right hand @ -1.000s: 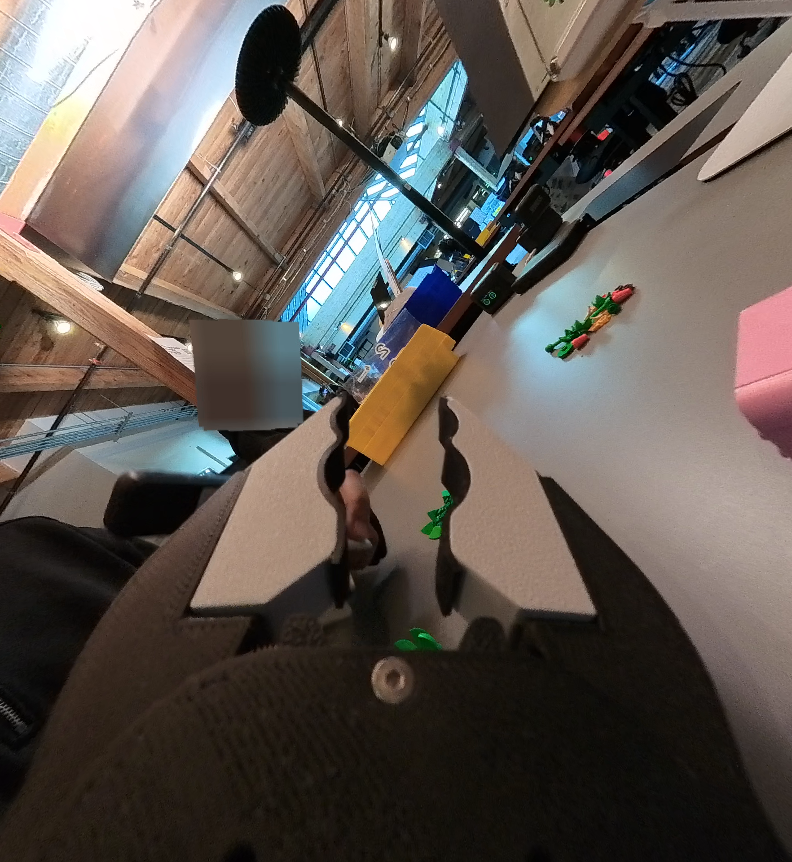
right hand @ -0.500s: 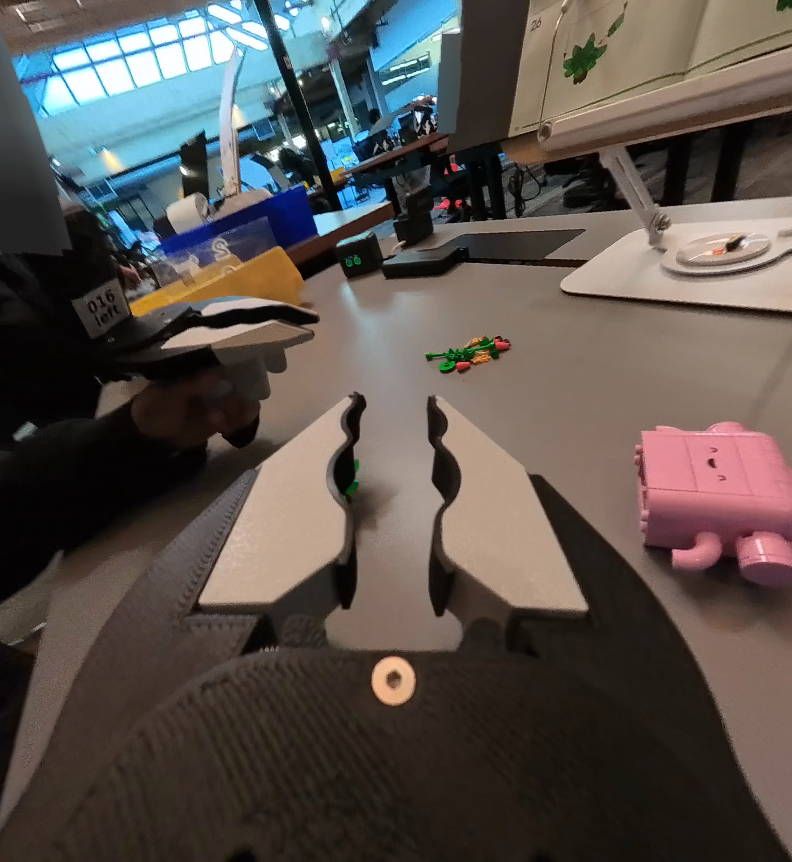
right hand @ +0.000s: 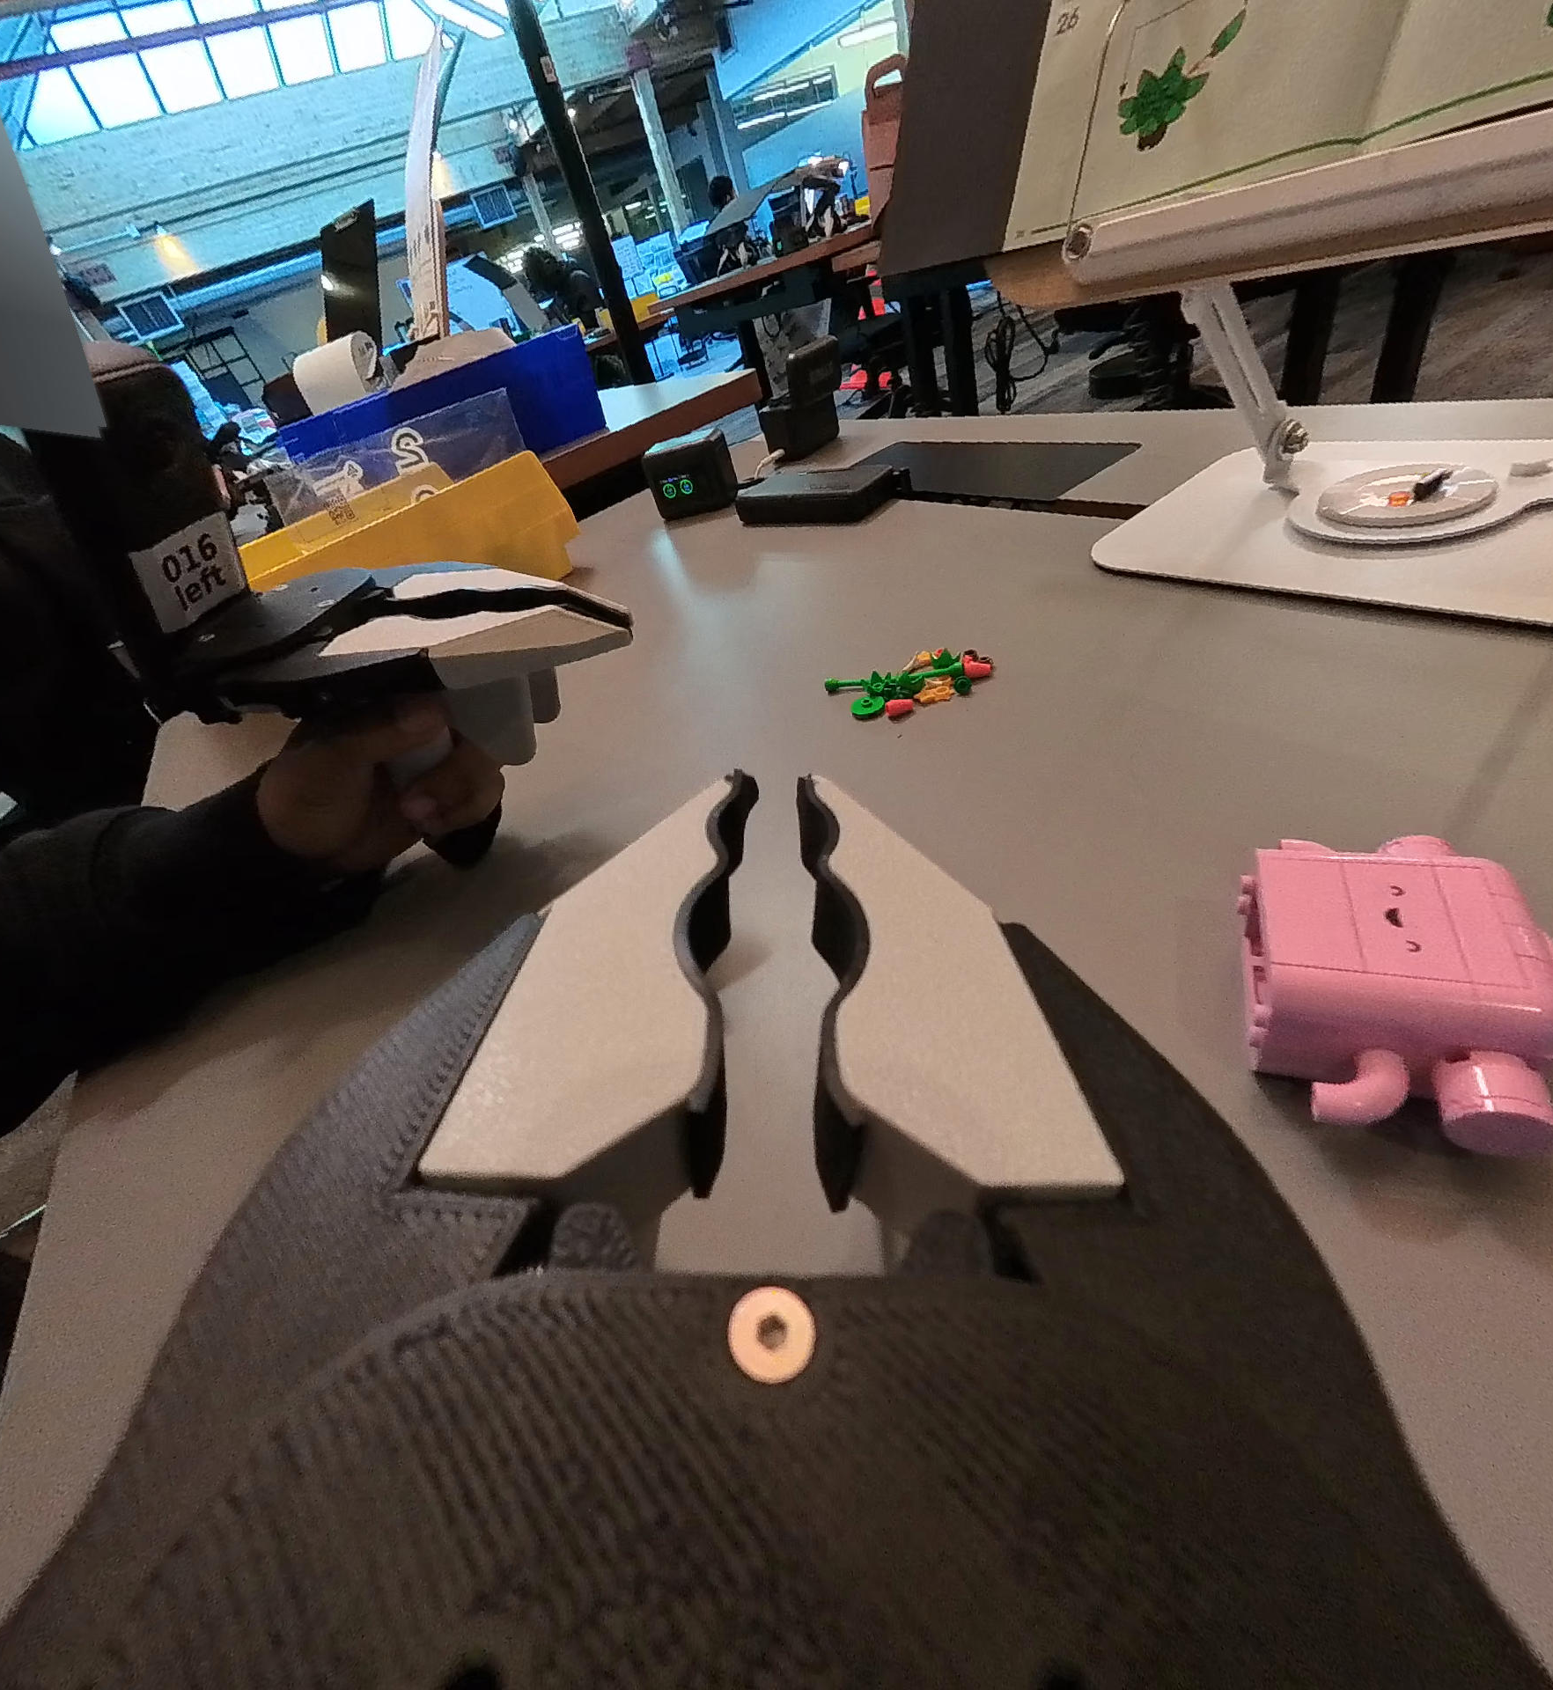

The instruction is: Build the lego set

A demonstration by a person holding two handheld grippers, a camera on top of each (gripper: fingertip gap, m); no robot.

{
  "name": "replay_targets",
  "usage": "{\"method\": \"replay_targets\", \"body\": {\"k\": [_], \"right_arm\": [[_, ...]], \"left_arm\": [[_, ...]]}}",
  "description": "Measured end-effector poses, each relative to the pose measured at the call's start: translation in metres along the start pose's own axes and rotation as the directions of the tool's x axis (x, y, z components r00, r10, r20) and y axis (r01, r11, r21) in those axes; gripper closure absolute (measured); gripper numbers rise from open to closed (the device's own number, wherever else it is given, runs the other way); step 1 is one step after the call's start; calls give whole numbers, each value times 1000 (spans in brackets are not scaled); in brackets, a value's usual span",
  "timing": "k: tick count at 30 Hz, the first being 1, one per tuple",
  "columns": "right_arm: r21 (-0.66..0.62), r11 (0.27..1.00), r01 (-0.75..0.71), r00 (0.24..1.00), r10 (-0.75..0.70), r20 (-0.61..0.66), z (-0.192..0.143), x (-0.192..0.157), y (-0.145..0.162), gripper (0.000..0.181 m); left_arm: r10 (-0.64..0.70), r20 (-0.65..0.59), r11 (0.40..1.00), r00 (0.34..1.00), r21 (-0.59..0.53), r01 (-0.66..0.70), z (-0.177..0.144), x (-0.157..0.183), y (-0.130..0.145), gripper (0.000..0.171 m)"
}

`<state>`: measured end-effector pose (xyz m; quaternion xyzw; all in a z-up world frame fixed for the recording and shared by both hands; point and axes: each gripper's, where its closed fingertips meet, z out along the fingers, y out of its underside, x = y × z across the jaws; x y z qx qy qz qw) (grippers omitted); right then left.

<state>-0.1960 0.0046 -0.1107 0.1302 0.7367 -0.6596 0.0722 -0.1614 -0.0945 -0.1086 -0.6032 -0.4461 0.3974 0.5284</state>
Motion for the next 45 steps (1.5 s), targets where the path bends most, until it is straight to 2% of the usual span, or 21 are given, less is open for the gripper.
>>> {"method": "replay_targets", "body": {"k": [10, 21, 36, 45], "right_arm": [[-18, 1000, 3, 1000, -3, 4, 2, -2, 3, 170], [-136, 970, 201, 978, -207, -28, 14, -16, 21, 171], [-47, 997, 66, 998, -67, -20, 6, -6, 7, 170], [-125, 977, 172, 983, -178, -35, 13, -13, 19, 170]], "left_arm": [[11, -35, 998, 999, -57, -13, 6, 5, 7, 171], [40, -42, 996, 998, -82, -43, 8, 9, 10, 171], [-134, -79, 990, 988, -66, 129, 5, -2, 8, 171], [-26, -67, 996, 997, -89, 20, 7, 8, 11, 171]]}}
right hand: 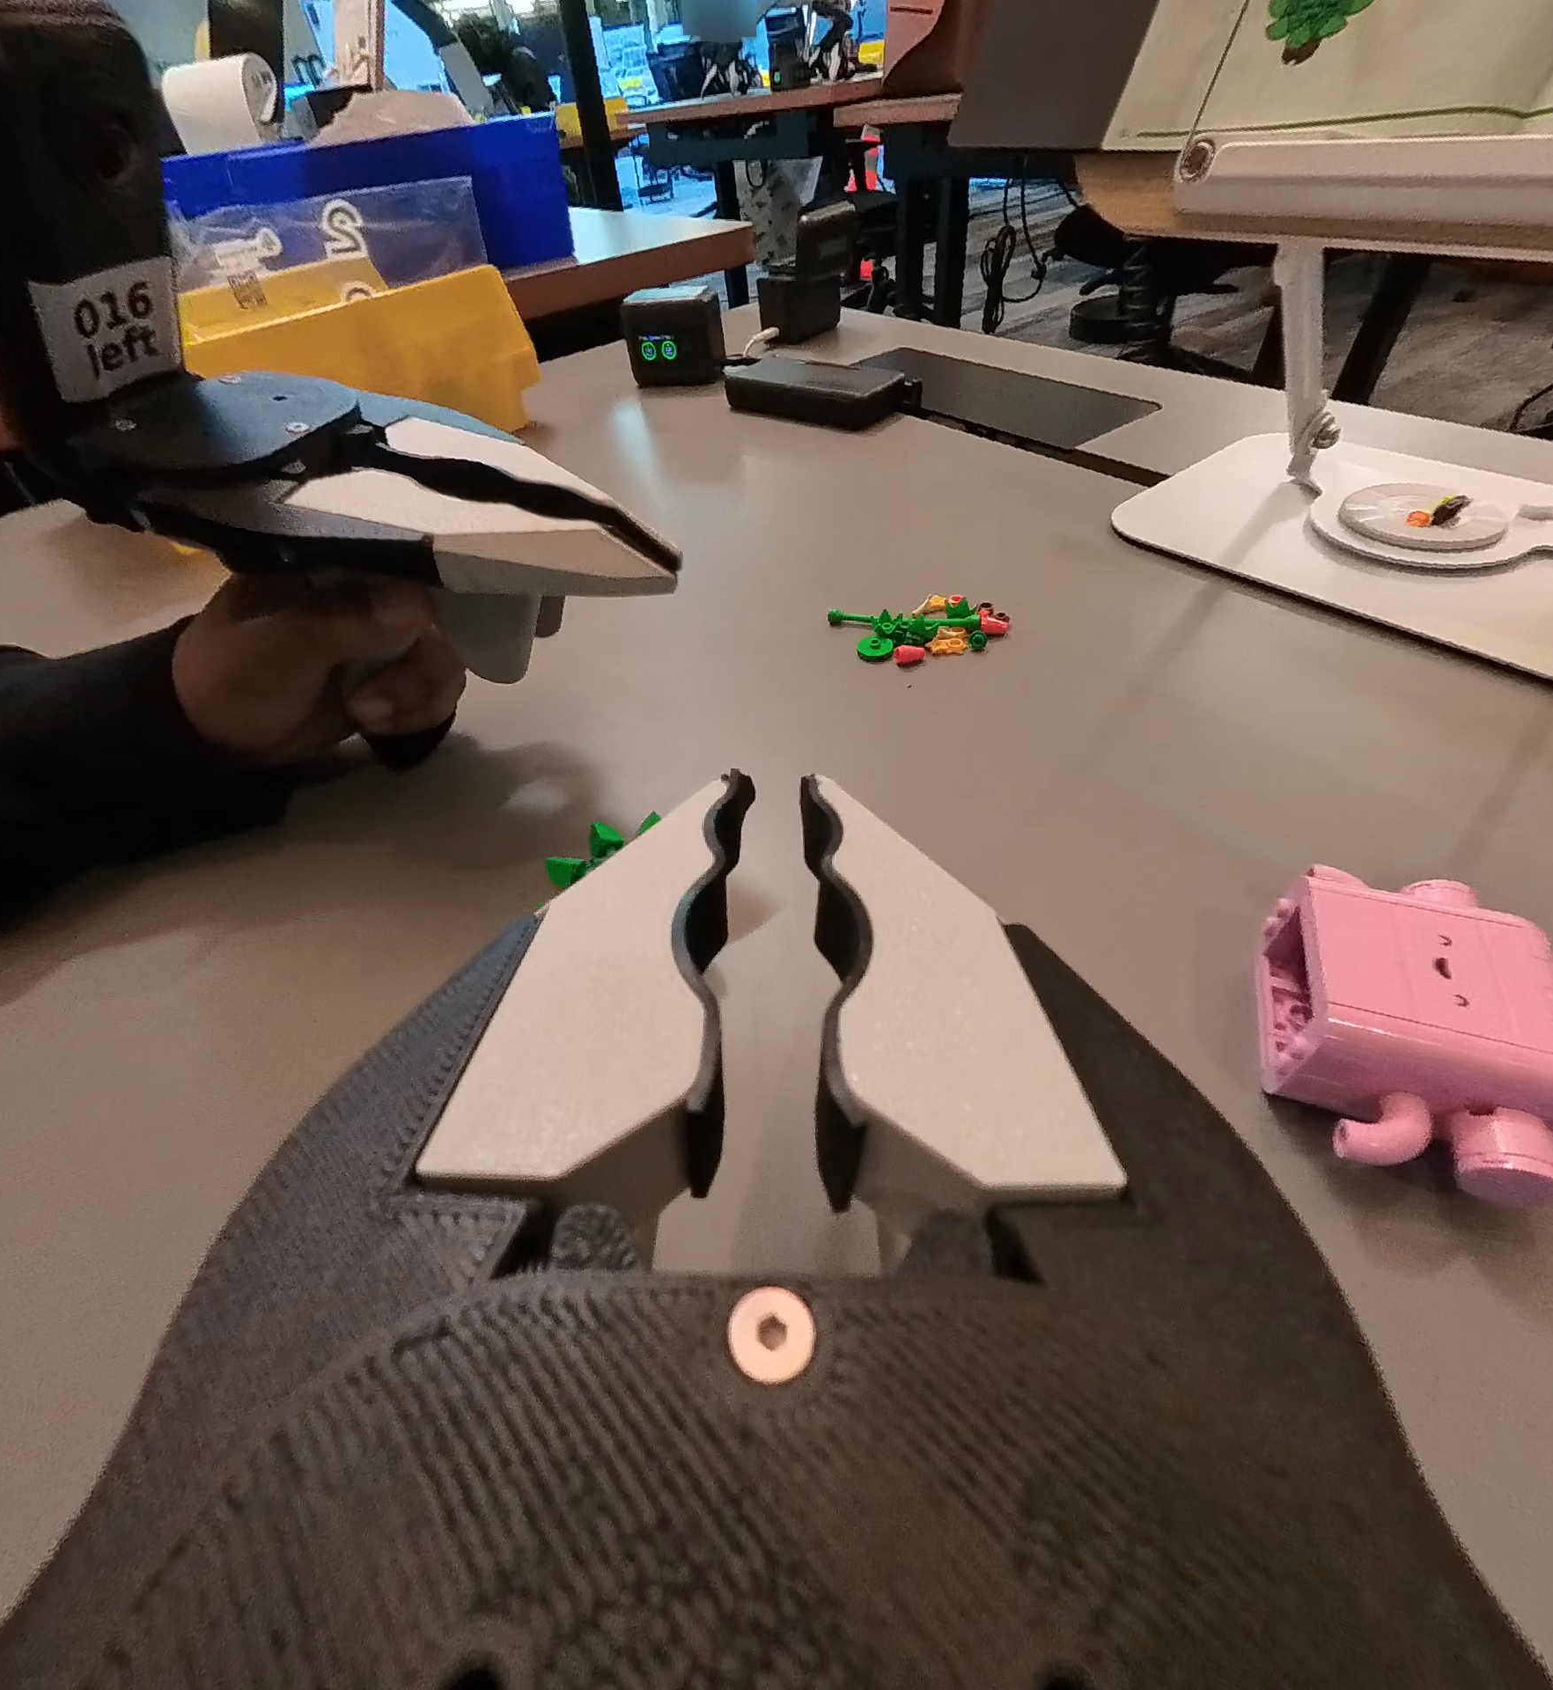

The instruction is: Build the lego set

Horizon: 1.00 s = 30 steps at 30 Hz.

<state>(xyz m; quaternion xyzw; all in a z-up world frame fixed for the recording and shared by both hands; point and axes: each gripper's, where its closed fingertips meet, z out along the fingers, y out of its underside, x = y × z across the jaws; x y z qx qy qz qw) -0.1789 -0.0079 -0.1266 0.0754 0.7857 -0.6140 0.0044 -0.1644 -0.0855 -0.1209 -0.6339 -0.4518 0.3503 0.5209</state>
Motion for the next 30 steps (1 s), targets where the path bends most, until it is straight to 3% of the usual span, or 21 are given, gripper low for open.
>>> {"method": "replay_targets", "body": {"k": [3, 6, 9, 12, 14, 16, 18, 21, 24, 27, 30], "right_arm": [[-8, 1000, 11, 1000, -11, -9, 1, 0, 1, 170], [-2, 1000, 0, 1000, 0, -15, 1, 3, 0, 170], [11, 1000, -17, 1000, 17, -13, 0, 4, -2, 170], [20, 1000, -21, 1000, 21, -14, -1, 5, -3, 171], [24, 1000, -14, 1000, 14, -16, -1, 4, -3, 171], [31, 1000, -5, 1000, 6, -18, -2, 3, -4, 171], [40, 999, -2, 1000, 3, -19, -3, 3, -5, 171], [58, 998, -11, 1000, 12, -13, -6, 3, -7, 171], [74, 997, -32, 999, 32, 0, -9, 3, -8, 171], [86, 995, -57, 998, 57, 11, -11, 3, -10, 170], [91, 992, -88, 996, 86, 23, -12, 5, -10, 169]], "left_arm": [[66, 25, 998, 998, -20, -65, 2, 3, 2, 171], [162, 130, 987, 978, -29, -159, 7, -8, -4, 165], [255, 227, 963, 940, 26, -268, 22, -21, -49, 153], [322, 353, 929, 878, 62, -365, 55, -42, -114, 128], [314, 286, 935, 905, 71, -347, 95, -43, -145, 109], [286, 209, 946, 935, 96, -311, 136, -43, -168, 102], [330, 304, 927, 894, 74, -368, 171, -65, -186, 93], [410, 446, 901, 796, -60, -430, 216, -107, -185, 73], [413, 483, 907, 772, -138, -399, 242, -133, -170, 62], [488, 549, 859, 679, -166, -484, 243, -143, -169, 72], [469, 552, 867, 690, -141, -477, 243, -143, -167, 74]]}}
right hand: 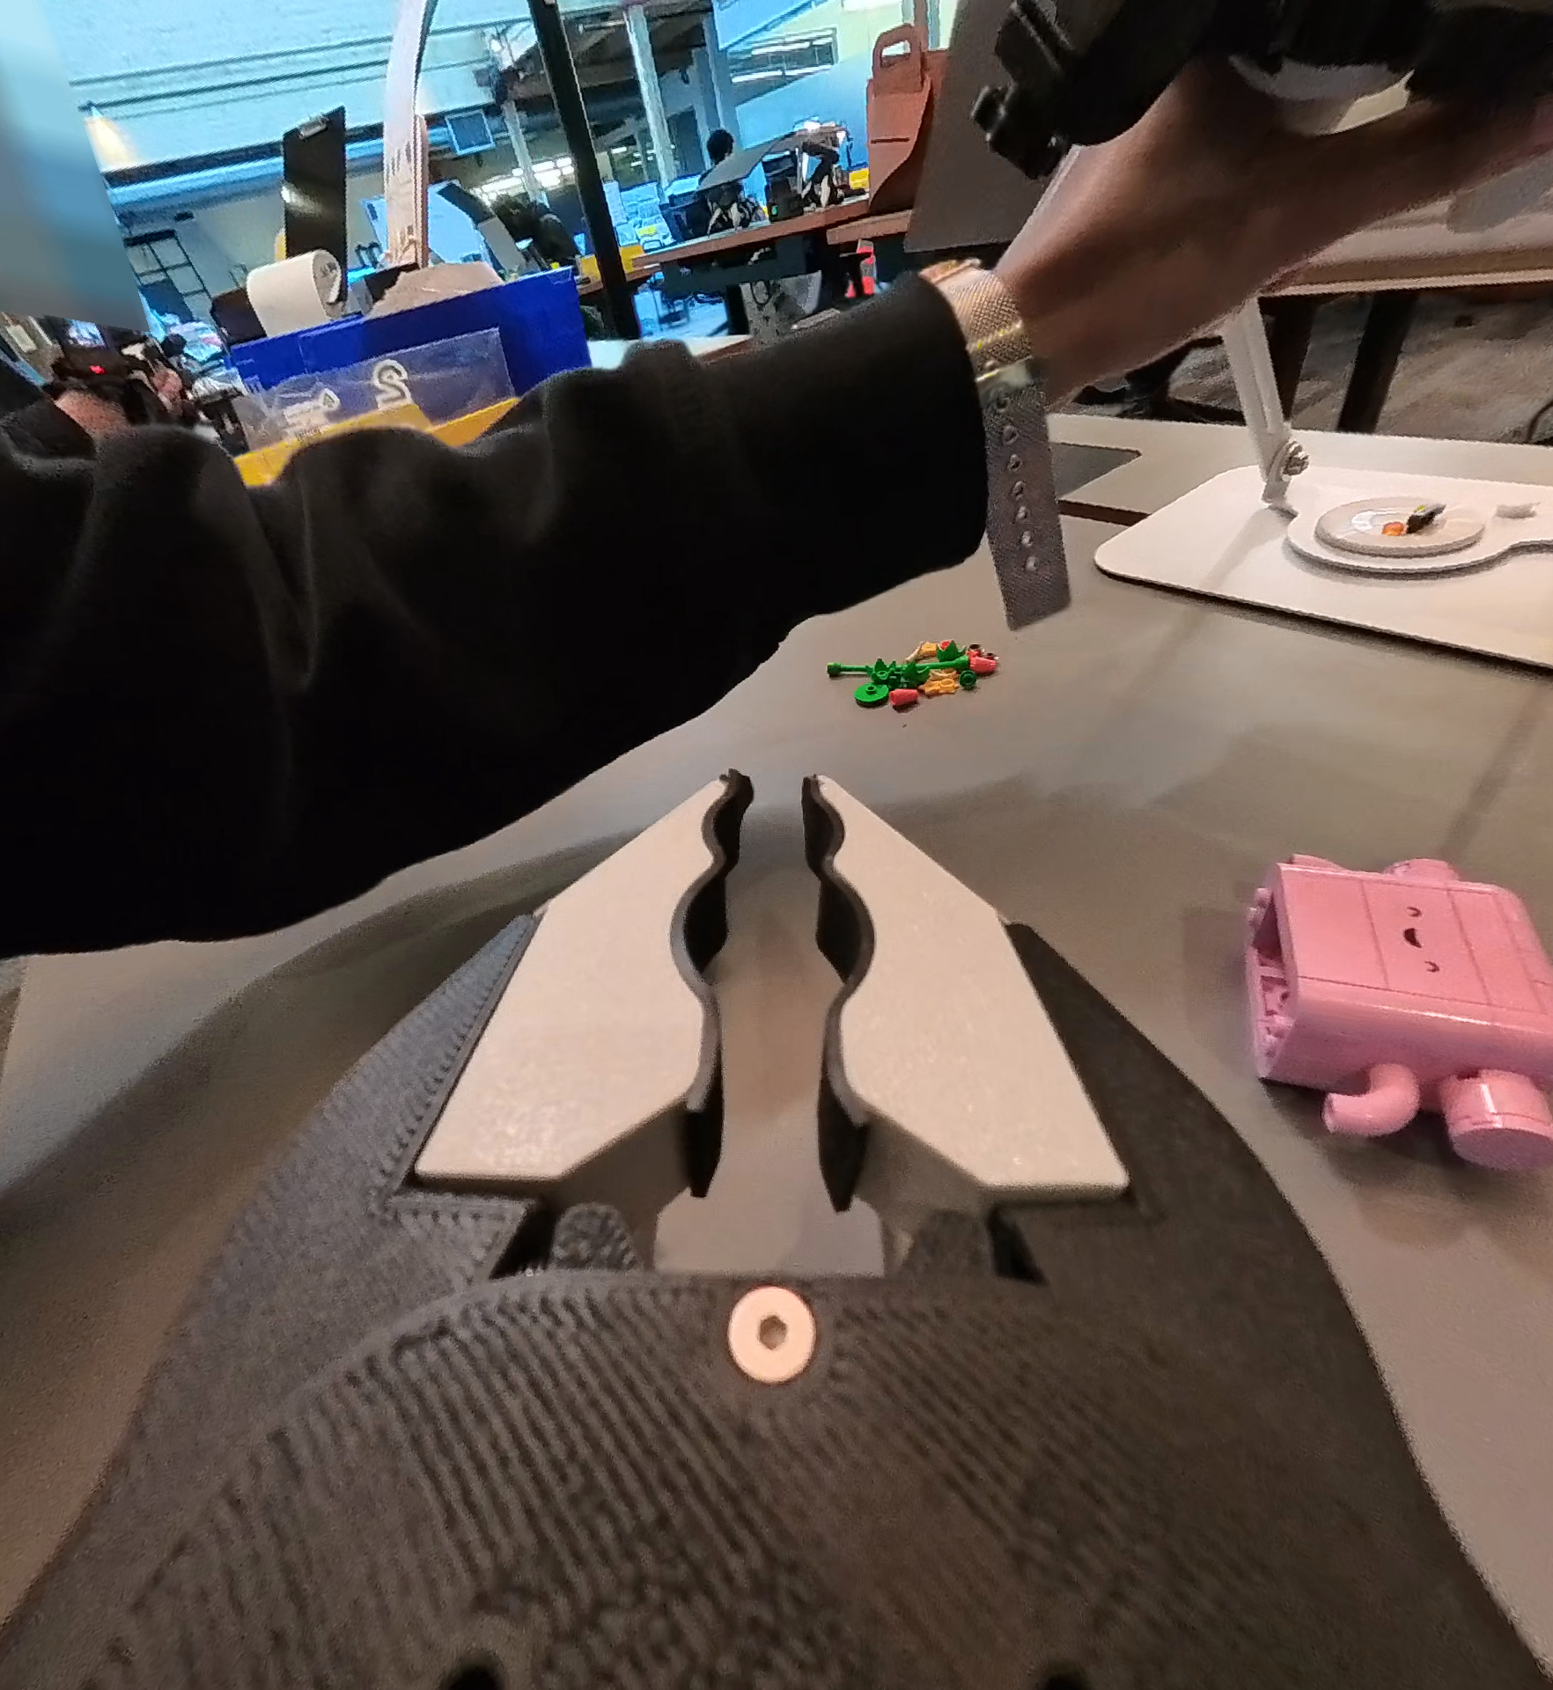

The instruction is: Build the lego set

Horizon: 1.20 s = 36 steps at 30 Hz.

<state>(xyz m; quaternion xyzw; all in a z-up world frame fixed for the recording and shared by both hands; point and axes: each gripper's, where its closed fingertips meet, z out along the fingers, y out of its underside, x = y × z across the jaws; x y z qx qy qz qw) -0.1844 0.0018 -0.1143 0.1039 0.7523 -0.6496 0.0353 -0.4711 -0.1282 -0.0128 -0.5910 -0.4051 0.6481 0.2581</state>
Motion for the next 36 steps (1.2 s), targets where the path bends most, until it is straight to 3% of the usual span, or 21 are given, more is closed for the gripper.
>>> {"method": "replay_targets", "body": {"k": [4, 13, 20, 25, 27, 30, 32, 36], "right_arm": [[13, 999, -41, 999, 40, 7, -2, 3, -2, 169], [18, 996, -90, 996, 89, 14, -2, 8, -2, 168], [10, 995, -96, 995, 96, 13, -1, 9, -1, 168], [27, 996, -86, 996, 86, -3, -1, 14, -5, 168], [42, 999, -32, 996, 35, -78, 0, 27, -11, 166], [9, 995, 98, 974, -94, -208, 7, 47, -40, 161], [-3, 977, 213, 932, -204, -299, 14, 64, -74, 168], [80, 931, 357, 816, -269, -511, 32, 123, -144, 168]], "left_arm": [[-13, -3, 1000, 1000, -5, 13, 1, -2, 0, 77], [-55, 10, 997, 998, 47, 54, -5, -20, 0, 122], [-161, -43, 984, 986, 75, 164, -12, -25, 3, 159], [-251, -116, 958, 961, 112, 263, -17, -27, 4, 167], [-267, -128, 952, 955, 121, 282, -18, -28, 4, 168], [-279, -144, 945, 949, 134, 298, -21, -28, 4, 168], [-323, -155, 924, 934, 162, 347, -21, -30, 3, 170], [-322, -185, 925, 929, 148, 350, -18, -30, 2, 171]]}}
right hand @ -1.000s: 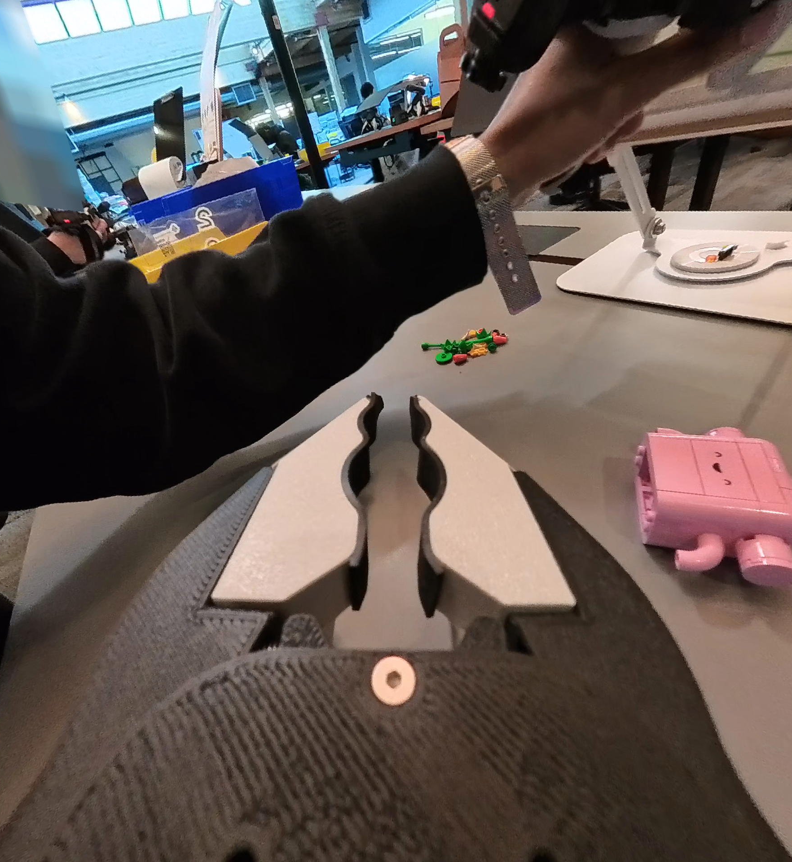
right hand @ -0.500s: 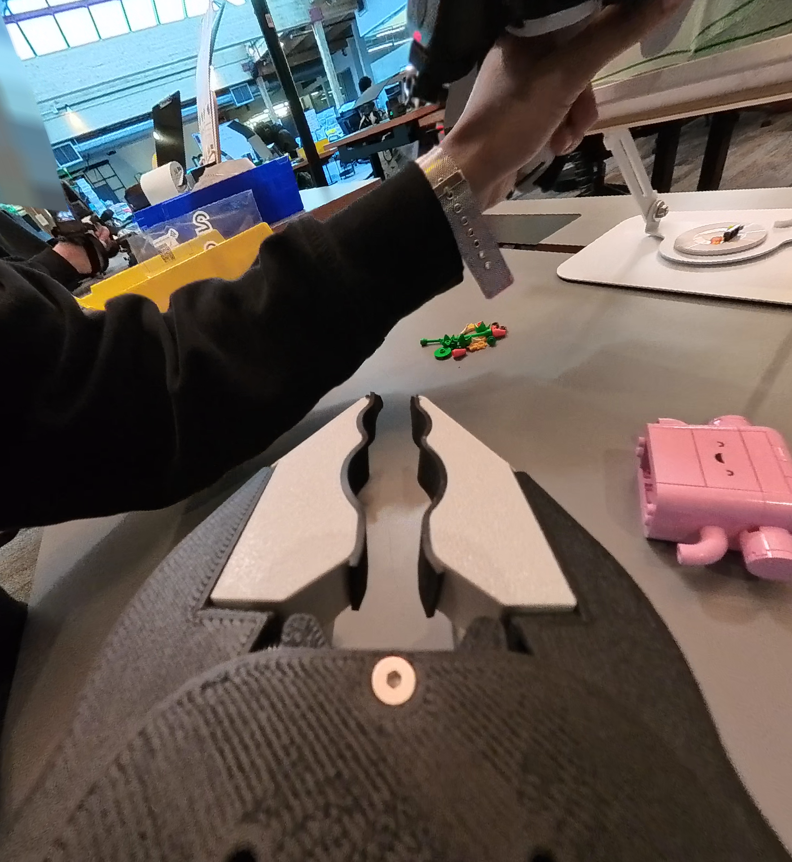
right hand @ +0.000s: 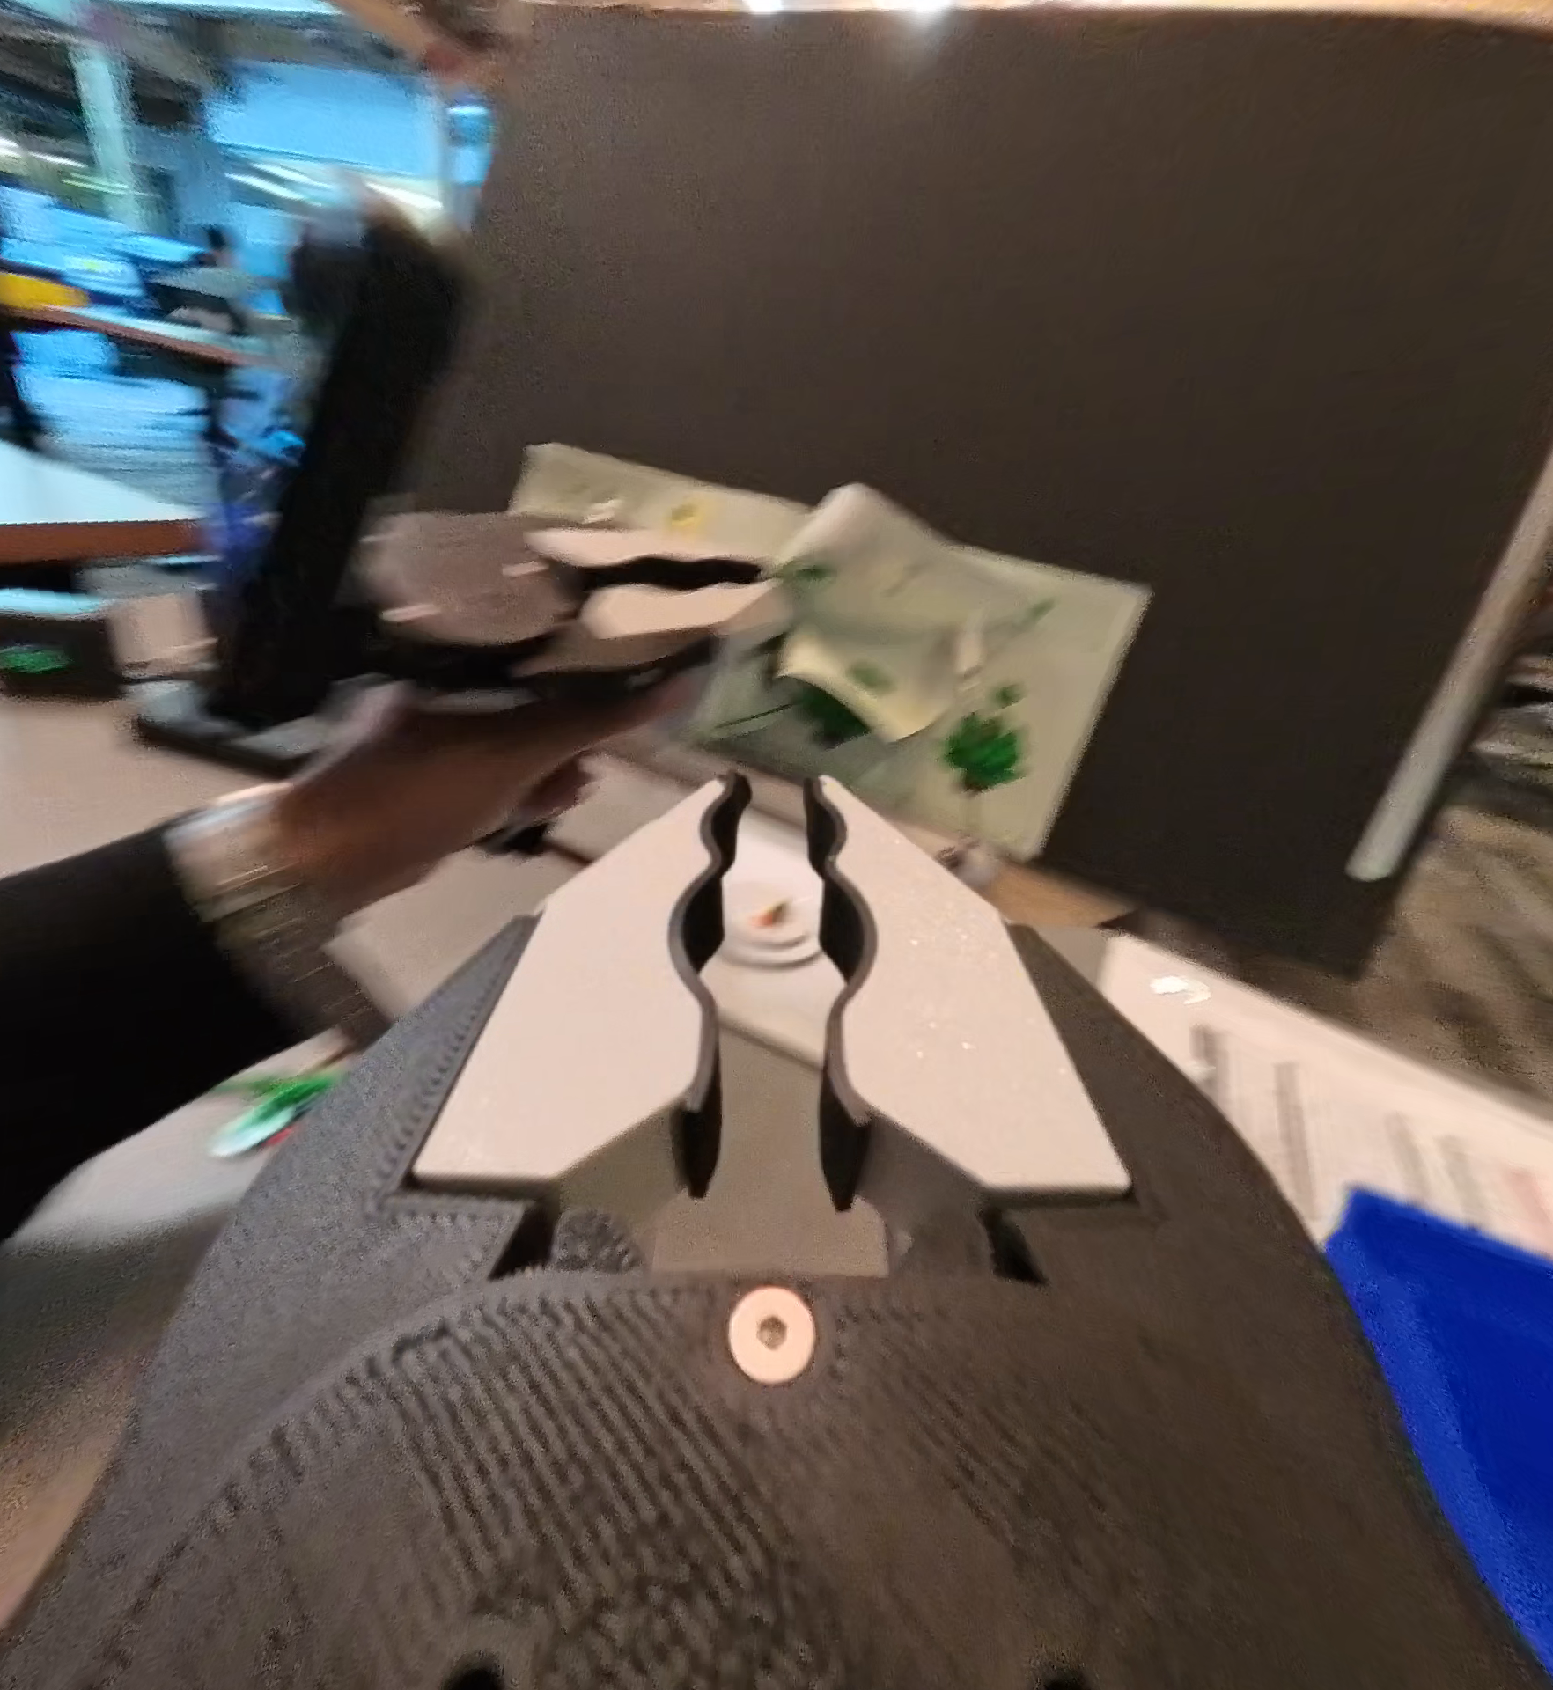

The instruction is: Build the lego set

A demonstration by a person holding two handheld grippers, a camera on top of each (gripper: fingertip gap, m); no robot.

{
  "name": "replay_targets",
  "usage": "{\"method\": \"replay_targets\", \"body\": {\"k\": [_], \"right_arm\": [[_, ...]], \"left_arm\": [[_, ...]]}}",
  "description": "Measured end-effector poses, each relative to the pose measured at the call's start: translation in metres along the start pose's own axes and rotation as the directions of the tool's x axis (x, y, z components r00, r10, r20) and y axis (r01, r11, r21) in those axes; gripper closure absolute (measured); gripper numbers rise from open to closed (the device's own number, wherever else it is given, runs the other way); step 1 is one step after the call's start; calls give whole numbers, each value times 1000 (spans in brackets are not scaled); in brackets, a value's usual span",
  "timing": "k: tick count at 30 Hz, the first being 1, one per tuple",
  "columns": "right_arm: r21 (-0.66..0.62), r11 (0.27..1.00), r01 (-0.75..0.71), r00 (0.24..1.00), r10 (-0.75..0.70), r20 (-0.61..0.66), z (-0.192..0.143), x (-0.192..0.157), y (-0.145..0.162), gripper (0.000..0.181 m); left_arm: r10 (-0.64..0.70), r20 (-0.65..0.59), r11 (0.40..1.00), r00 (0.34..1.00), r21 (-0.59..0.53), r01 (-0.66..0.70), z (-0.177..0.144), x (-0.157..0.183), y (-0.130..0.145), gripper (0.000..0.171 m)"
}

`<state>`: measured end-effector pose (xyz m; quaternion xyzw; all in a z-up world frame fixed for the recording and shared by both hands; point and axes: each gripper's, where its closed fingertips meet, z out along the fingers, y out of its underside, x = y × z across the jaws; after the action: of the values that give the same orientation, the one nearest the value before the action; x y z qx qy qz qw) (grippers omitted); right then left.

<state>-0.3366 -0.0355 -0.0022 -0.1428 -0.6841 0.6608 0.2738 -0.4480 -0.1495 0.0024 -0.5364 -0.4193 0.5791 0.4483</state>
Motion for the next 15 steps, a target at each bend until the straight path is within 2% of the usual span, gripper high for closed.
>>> {"method": "replay_targets", "body": {"k": [3, 5, 6, 7, 10, 13, 15], "right_arm": [[-20, 1000, 24, 980, -27, -198, 50, 61, 3, 155], [-67, 996, -52, 982, 39, -184, 80, 75, 13, 143], [-78, 993, -87, 986, 75, -146, 92, 74, 15, 143], [-88, 991, -101, 989, 90, -121, 101, 74, 16, 147], [-108, 993, -42, 984, 23, -177, 114, 89, 18, 164], [-91, 996, -17, 993, 7, -116, 117, 83, 16, 181], [-83, 997, -5, 994, -4, -107, 115, 80, 18, 181]], "left_arm": [[-28, -19, 1000, 999, 3, 28, -2, 0, 1, 170], [-52, -33, 999, 998, 11, 53, -3, 1, 2, 170], [-63, -41, 998, 997, 12, 64, -3, 0, 2, 170], [-70, -48, 997, 996, 12, 71, -3, 0, 2, 170], [-81, -62, 997, 995, 12, 82, -3, 0, 2, 170], [-101, -71, 995, 992, 18, 103, -3, 0, 3, 170], [-127, -66, 991, 990, 23, 129, -3, 0, 3, 171]]}}
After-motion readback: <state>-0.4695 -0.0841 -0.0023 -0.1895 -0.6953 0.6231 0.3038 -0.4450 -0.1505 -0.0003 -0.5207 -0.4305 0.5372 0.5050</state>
